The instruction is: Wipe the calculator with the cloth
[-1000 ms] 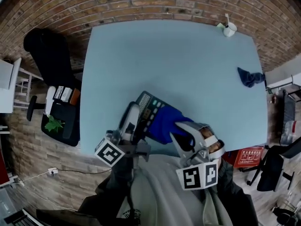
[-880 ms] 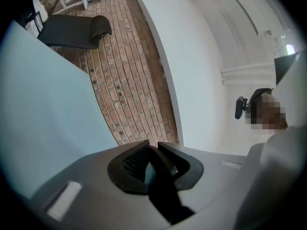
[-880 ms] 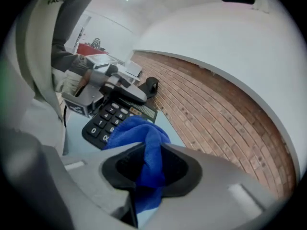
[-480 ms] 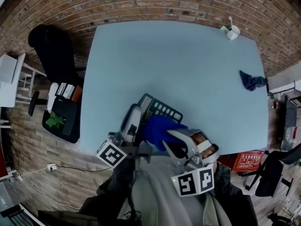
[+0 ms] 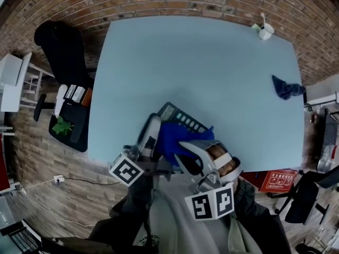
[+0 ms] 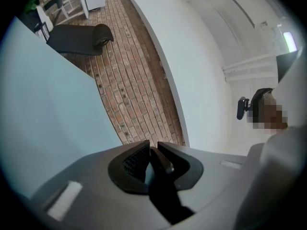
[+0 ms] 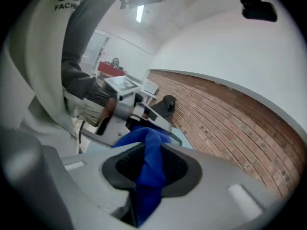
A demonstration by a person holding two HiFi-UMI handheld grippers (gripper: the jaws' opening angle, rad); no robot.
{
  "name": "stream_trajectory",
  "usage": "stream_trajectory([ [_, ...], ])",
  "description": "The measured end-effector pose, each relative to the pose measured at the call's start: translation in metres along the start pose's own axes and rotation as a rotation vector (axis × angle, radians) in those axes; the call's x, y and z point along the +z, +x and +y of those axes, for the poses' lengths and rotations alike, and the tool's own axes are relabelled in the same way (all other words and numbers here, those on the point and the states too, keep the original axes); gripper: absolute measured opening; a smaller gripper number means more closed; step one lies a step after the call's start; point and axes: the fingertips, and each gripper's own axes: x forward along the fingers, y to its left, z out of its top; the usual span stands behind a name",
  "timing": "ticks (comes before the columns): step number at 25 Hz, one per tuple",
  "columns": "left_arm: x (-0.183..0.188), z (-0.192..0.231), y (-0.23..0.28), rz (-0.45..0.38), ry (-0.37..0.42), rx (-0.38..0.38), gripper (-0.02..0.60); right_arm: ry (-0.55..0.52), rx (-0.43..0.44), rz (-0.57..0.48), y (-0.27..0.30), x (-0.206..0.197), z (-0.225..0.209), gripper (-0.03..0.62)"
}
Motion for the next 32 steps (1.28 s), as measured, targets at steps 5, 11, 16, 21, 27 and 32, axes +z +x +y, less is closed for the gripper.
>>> stream_trajectory([
  [5, 0.005, -0.007, -0.015, -0.078, -0.078, -0.018, 0.051, 0.068, 0.042, -0.007, -0.029, -0.032, 0.002, 0.095],
  [11, 0.035, 0.007, -0.034, -0.148, -0.186, -0.036, 0.048, 0.231, -0.181, 0.048, -0.018, -0.066, -0.052, 0.095],
  [16, 0.065, 0.020, -0.025, -0.159, -0.263, -0.048, 0.046, 0.266, -0.079, -0.056, -0.004, -0.006, -0.011, 0.095],
  [21, 0.085, 0.035, -0.024, -0.114, -0.290, -0.046, 0.041, 0.208, -0.061, -0.066, 0.011, 0.029, 0.013, 0.095],
  [27, 0.078, 0.035, -0.009, -0.044, -0.362, -0.104, 0.043, 0.186, -0.141, 0.001, 0.012, 0.018, 0.001, 0.095],
  [32, 0.068, 0.020, 0.004, 0.005, -0.378, -0.156, 0.046, 0.291, -0.362, 0.031, 0.007, -0.009, -0.054, 0.095],
])
